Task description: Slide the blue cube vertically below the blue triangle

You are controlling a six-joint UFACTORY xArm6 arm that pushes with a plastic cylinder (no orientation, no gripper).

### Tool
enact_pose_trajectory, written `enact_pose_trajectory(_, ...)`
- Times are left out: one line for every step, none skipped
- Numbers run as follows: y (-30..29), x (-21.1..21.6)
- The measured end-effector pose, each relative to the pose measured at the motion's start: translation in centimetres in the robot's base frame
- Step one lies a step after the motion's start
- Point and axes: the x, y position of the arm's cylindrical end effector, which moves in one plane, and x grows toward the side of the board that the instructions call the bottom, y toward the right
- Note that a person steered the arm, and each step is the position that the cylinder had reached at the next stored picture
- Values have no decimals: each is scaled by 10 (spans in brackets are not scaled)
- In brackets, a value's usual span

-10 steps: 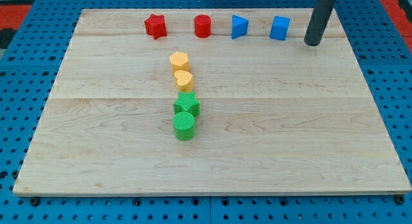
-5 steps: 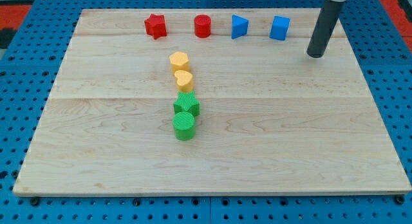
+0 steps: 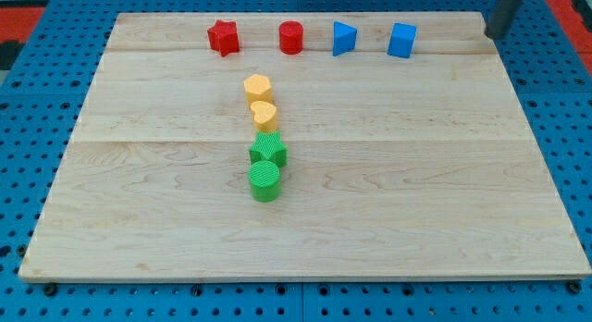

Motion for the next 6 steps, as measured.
enact_pose_trajectory(-85, 0)
enact_pose_trajectory(-148, 29)
enact_pose_trajectory(-150, 73)
enact_pose_trajectory(-172, 84)
enact_pose_trajectory(-155, 66)
enact_pose_trajectory(-222, 73)
